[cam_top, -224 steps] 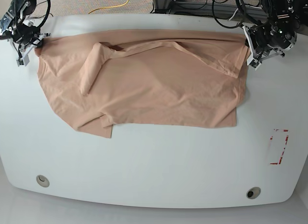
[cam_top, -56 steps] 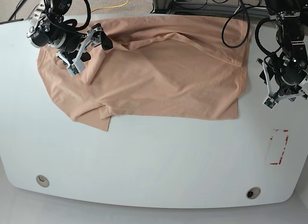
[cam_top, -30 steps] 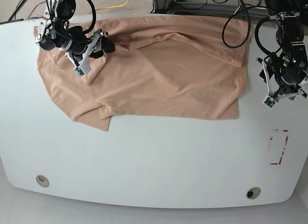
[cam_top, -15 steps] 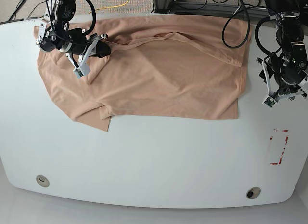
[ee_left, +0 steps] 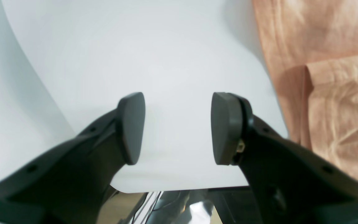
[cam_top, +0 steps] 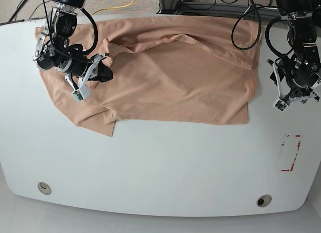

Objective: Layout the t-shirt on the table in an organized manner, then fold the t-shirt properly
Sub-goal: 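Press the right gripper onto the crumpled fold near the collar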

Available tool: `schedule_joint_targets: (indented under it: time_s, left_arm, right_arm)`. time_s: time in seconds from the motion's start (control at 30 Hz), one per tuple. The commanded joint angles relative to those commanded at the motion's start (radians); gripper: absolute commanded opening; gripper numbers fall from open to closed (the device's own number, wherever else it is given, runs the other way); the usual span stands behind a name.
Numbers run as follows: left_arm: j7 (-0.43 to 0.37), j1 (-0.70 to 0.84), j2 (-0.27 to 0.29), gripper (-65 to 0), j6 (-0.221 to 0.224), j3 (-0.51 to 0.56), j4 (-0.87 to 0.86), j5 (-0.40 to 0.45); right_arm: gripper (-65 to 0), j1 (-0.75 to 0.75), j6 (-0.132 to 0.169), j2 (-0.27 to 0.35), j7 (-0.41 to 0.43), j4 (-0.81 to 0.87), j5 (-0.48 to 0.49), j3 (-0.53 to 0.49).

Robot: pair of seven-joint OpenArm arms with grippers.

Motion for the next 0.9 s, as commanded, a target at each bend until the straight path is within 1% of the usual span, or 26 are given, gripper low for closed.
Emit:
schedule_joint_targets:
  time_s: [0.1, 0.17, 0.23, 0.27, 0.3, 0.33, 0.37, 0.43, 0.5, 0.57, 0.6, 0.67, 0.73, 0.8, 0.83, 0.9]
  left_arm:
    - [0.002, 0.000, -0.002, -33.6, 0.000, 0.000, 0.000, 0.000]
    - [0.003, 0.000, -0.002, -33.3, 0.000, 0.000, 0.002, 0.000]
    - [0.005, 0.002, -0.002, -33.2, 0.000, 0.000, 0.002, -0.002]
    - [0.005, 0.006, -0.002, -33.2, 0.000, 0.000, 0.003, -0.003]
    - [0.003, 0.009, -0.002, -33.2, 0.000, 0.000, 0.003, -0.003]
    - [0.002, 0.011, -0.002, -33.2, 0.000, 0.000, 0.003, -0.003]
    - [0.002, 0.011, -0.002, -33.2, 0.000, 0.000, 0.003, -0.003]
    - [0.002, 0.011, -0.002, -33.2, 0.000, 0.000, 0.003, -0.003]
    - [0.000, 0.011, 0.002, -33.2, 0.000, 0.000, 0.003, -0.003]
    - [0.000, 0.009, 0.018, -33.2, 0.000, 0.000, 0.003, -0.003]
    - [0.000, 0.009, 0.020, -33.2, 0.000, 0.000, 0.003, -0.003]
    - [-0.002, 0.009, 0.021, -33.2, 0.000, 0.000, 0.003, -0.003]
    - [-0.002, 0.008, 0.029, -33.2, 0.000, 0.000, 0.003, -0.003]
    - [-0.002, 0.008, 0.035, -33.2, 0.000, 0.000, 0.003, -0.002]
    - [-0.002, 0.006, 0.040, -33.2, 0.000, 0.000, 0.003, -0.002]
    - [-0.002, 0.006, 0.040, -33.2, 0.000, 0.002, 0.003, -0.002]
  right_arm:
    - [-61.5, 0.011, 0.000, 0.000, 0.000, -0.005, -0.002, -0.002]
    - [-59.1, 0.008, 0.000, 0.005, -0.003, -0.003, 0.003, -0.003]
    - [-48.5, -0.011, 0.000, 0.006, -0.011, 0.026, 0.006, -0.005]
    - [-41.7, -0.032, 0.000, 0.008, -0.023, 0.046, 0.006, -0.005]
    - [-33.1, -0.061, 0.000, 0.017, -0.034, 0.081, 0.008, -0.006]
    - [-28.1, -0.078, 0.000, 0.023, -0.035, 0.110, 0.008, -0.008]
    - [-20.5, -0.112, 0.000, 0.026, -0.035, 0.161, 0.008, -0.014]
    - [-12.8, -0.173, 0.000, 0.035, -0.035, 0.233, 0.008, -0.048]
    - [-12.8, -0.203, 0.000, 0.054, -0.034, 0.255, 0.008, -0.077]
    - [-16.2, -0.216, 0.000, 0.107, -0.018, 0.255, 0.005, -0.110]
    - [-17.3, -0.219, 0.000, 0.121, -0.003, 0.255, 0.005, -0.117]
    - [-19.8, -0.236, 0.000, 0.161, 0.046, 0.255, 0.005, -0.146]
    - [-21.4, -0.256, 0.000, 0.224, 0.110, 0.255, 0.000, -0.196]
    - [-21.6, -0.255, 0.000, 0.287, 0.172, 0.255, 0.000, -0.255]
    - [-21.7, -0.256, 0.000, 0.328, 0.216, 0.255, -0.002, -0.290]
    - [-21.9, -0.259, 0.000, 0.379, 0.272, 0.255, -0.003, -0.336]
